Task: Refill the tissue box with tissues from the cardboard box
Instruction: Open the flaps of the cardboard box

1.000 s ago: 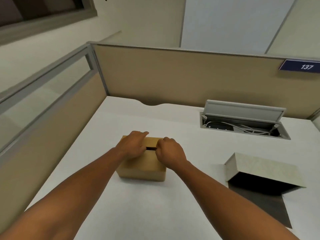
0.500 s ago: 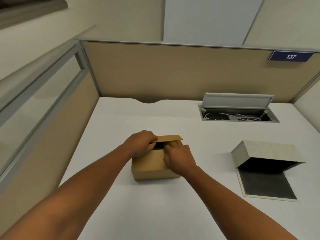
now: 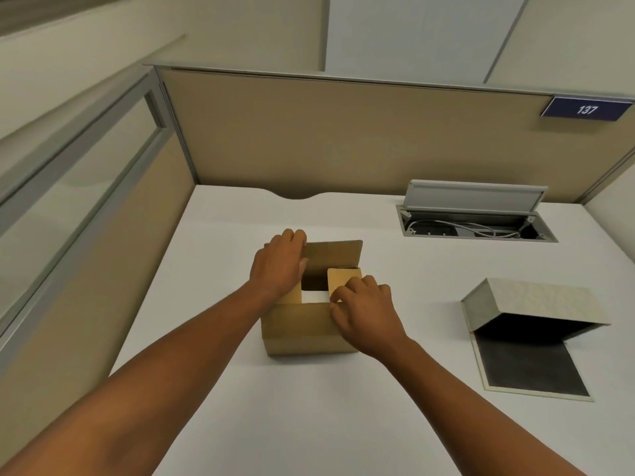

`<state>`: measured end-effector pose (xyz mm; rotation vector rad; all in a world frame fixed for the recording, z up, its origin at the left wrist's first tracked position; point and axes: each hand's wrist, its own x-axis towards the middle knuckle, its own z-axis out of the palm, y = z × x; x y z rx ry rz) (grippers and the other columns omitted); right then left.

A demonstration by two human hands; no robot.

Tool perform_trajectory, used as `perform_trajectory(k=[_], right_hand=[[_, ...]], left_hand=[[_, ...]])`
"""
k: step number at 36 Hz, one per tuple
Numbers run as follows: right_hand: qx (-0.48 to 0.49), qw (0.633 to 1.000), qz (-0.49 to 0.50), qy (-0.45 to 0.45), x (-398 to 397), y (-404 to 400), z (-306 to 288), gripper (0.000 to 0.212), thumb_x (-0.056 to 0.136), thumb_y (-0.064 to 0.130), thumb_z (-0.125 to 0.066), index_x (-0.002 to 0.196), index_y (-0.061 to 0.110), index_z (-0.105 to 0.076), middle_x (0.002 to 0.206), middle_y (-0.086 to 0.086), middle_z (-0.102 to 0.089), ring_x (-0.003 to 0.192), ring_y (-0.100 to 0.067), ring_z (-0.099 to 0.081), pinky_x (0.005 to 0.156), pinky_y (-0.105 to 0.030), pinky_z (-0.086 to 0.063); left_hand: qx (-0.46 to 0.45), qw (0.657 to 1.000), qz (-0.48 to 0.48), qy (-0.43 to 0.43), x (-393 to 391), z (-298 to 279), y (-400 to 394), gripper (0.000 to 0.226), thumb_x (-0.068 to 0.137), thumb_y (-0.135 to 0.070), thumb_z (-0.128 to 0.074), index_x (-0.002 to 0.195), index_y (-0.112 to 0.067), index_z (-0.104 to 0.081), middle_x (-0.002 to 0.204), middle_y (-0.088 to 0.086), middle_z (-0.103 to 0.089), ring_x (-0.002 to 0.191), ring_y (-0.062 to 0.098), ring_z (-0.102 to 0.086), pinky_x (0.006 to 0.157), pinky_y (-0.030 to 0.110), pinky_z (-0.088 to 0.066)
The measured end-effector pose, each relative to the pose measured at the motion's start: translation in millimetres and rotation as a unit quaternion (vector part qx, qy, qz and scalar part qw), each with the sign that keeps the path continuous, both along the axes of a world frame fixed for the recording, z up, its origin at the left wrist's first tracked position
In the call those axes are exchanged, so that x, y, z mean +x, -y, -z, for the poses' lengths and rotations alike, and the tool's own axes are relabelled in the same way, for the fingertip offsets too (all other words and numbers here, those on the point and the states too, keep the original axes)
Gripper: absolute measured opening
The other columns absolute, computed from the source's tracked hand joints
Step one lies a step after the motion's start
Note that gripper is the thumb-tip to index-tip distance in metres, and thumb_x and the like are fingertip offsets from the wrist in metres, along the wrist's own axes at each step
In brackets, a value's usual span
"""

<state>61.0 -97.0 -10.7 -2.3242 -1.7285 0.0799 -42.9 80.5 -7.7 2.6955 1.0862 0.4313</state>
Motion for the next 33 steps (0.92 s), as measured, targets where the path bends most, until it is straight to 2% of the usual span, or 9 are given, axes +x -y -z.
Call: perform_trajectory(k=[4, 7, 11, 13, 16, 21, 26, 30, 33], right_hand=[[0.004, 0.999, -0.027, -0.045, 1, 9, -11, 0.032, 0.098, 0.039, -0.046, 0.097, 0.02, -0.072, 0.096, 0.0, -0.066, 0.091, -0.021, -0.053, 0.08, -0.04, -0.042], [-0.028, 0.992, -0.055, -0.115, 2, 12, -16, 0.04, 0.098, 0.043, -0.049, 0.075, 0.015, -0.068, 0.077, -0.004, -0.063, 0.07, -0.019, -0.055, 0.064, -0.034, -0.04], [-0.127, 0.972, -0.023, -0.197, 7, 9, -11, 0.051, 0.097, 0.044, -0.052, 0.059, 0.01, -0.054, 0.058, -0.009, -0.055, 0.054, -0.02, -0.05, 0.053, -0.033, -0.037], [-0.169, 0.969, 0.005, -0.182, 7, 4, -3, 0.044, 0.096, 0.043, -0.054, 0.063, 0.014, -0.055, 0.061, -0.005, -0.055, 0.06, -0.019, -0.055, 0.058, -0.032, -0.043], [-0.175, 0.974, 0.074, -0.127, 5, -5, 9, 0.037, 0.093, 0.051, -0.057, 0.097, 0.014, -0.063, 0.092, -0.007, -0.067, 0.083, -0.023, -0.064, 0.072, -0.034, -0.052], [-0.174, 0.974, 0.125, -0.07, 3, -13, 24, 0.082, 0.078, 0.065, -0.069, 0.136, 0.017, -0.037, 0.138, -0.014, -0.043, 0.11, -0.033, -0.059, 0.075, -0.037, -0.05], [-0.161, 0.975, 0.144, -0.059, 3, -16, 26, 0.091, 0.072, 0.063, -0.075, 0.138, 0.019, -0.032, 0.14, -0.013, -0.036, 0.119, -0.034, -0.047, 0.08, -0.04, -0.051], [-0.145, 0.972, 0.157, -0.096, 4, -16, 20, 0.079, 0.079, 0.06, -0.064, 0.137, 0.014, -0.036, 0.135, -0.014, -0.043, 0.116, -0.035, -0.051, 0.078, -0.039, -0.047], [-0.116, 0.964, 0.172, -0.164, 12, -12, 12, 0.065, 0.086, 0.054, -0.056, 0.131, 0.008, -0.043, 0.123, -0.016, -0.055, 0.105, -0.035, -0.059, 0.077, -0.037, -0.045]], left_hand=[[-0.032, 0.997, -0.028, -0.058, 3, 12, 8, 0.064, 0.086, -0.043, -0.069, 0.139, -0.022, -0.039, 0.14, 0.007, -0.048, 0.121, 0.027, -0.049, 0.091, 0.038, -0.049], [-0.076, 0.988, -0.039, -0.126, 3, 21, 17, 0.086, 0.081, -0.054, -0.068, 0.148, -0.025, -0.024, 0.158, 0.01, -0.025, 0.143, 0.034, -0.024, 0.106, 0.054, -0.035], [-0.128, 0.97, -0.072, -0.193, 5, 33, 33, 0.107, 0.073, -0.057, -0.074, 0.153, -0.026, -0.01, 0.164, 0.01, 0.009, 0.149, 0.039, 0.001, 0.109, 0.066, -0.023], [-0.137, 0.965, -0.096, -0.203, 5, 36, 40, 0.109, 0.07, -0.047, -0.079, 0.152, -0.027, -0.011, 0.163, 0.013, 0.007, 0.148, 0.039, -0.002, 0.107, 0.066, -0.027], [-0.149, 0.96, -0.123, -0.203, 4, 38, 46, 0.107, 0.068, -0.03, -0.082, 0.151, -0.025, -0.014, 0.158, 0.017, -0.008, 0.143, 0.038, -0.014, 0.102, 0.056, -0.037], [-0.171, 0.971, -0.124, -0.114, -4, 35, 47, 0.086, 0.071, -0.02, -0.076, 0.141, -0.021, -0.028, 0.146, 0.014, -0.023, 0.13, 0.033, -0.028, 0.091, 0.047, -0.047], [-0.211, 0.97, -0.12, 0.012, -22, 25, 40, 0.068, 0.082, -0.015, -0.063, 0.141, -0.019, -0.031, 0.141, 0.014, -0.033, 0.126, 0.031, -0.037, 0.091, 0.038, -0.045], [-0.213, 0.96, -0.155, 0.098, -39, 15, 29, 0.06, 0.089, -0.014, -0.062, 0.14, -0.021, -0.033, 0.143, 0.013, -0.036, 0.109, 0.031, -0.058, 0.081, 0.032, -0.05], [-0.219, 0.947, -0.189, 0.136, -52, 12, 22, 0.062, 0.09, -0.012, -0.063, 0.142, -0.024, -0.031, 0.146, 0.012, -0.036, 0.113, 0.035, -0.057, 0.079, 0.032, -0.048]])
